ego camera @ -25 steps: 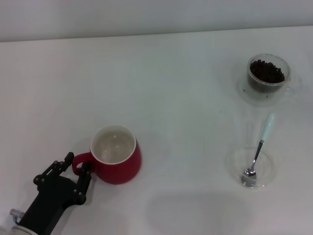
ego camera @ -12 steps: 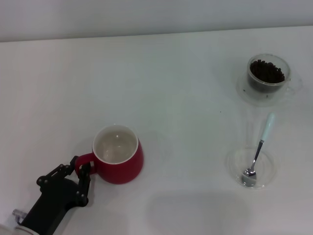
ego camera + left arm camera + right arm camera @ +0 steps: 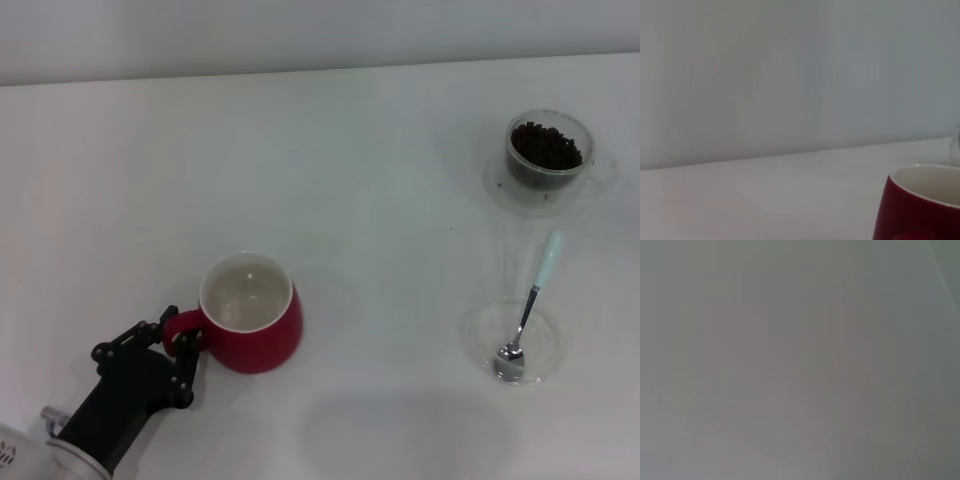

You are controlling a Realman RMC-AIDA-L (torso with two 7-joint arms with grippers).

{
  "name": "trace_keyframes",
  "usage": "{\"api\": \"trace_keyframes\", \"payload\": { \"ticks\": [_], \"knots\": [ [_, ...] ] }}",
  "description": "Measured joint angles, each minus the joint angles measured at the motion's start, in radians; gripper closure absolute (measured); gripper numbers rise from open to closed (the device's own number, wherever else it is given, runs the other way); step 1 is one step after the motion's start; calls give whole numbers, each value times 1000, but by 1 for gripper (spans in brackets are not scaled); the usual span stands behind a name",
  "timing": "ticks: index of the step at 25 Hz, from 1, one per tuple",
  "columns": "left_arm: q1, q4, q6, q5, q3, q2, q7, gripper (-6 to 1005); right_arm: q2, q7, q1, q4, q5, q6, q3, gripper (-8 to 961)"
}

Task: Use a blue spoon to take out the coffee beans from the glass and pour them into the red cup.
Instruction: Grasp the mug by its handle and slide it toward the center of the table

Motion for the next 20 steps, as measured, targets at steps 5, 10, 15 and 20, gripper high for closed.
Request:
{"api": "trace_keyframes", "payload": {
  "ticks": [5, 10, 15, 20],
  "knots": [
    [-32, 4, -32, 7, 0, 0, -6, 781, 1, 2, 1, 1, 0, 2, -3, 96],
    [-66, 7, -62, 53, 0, 0, -8, 779, 1, 4, 4, 0, -1, 3, -6, 96],
    [-103, 9, -91, 87, 0, -1, -8, 778, 1, 4, 5, 0, -2, 5, -6, 95],
    [-128, 9, -98, 117, 0, 0, -8, 776, 1, 4, 4, 0, -2, 14, -6, 95]
  ]
}}
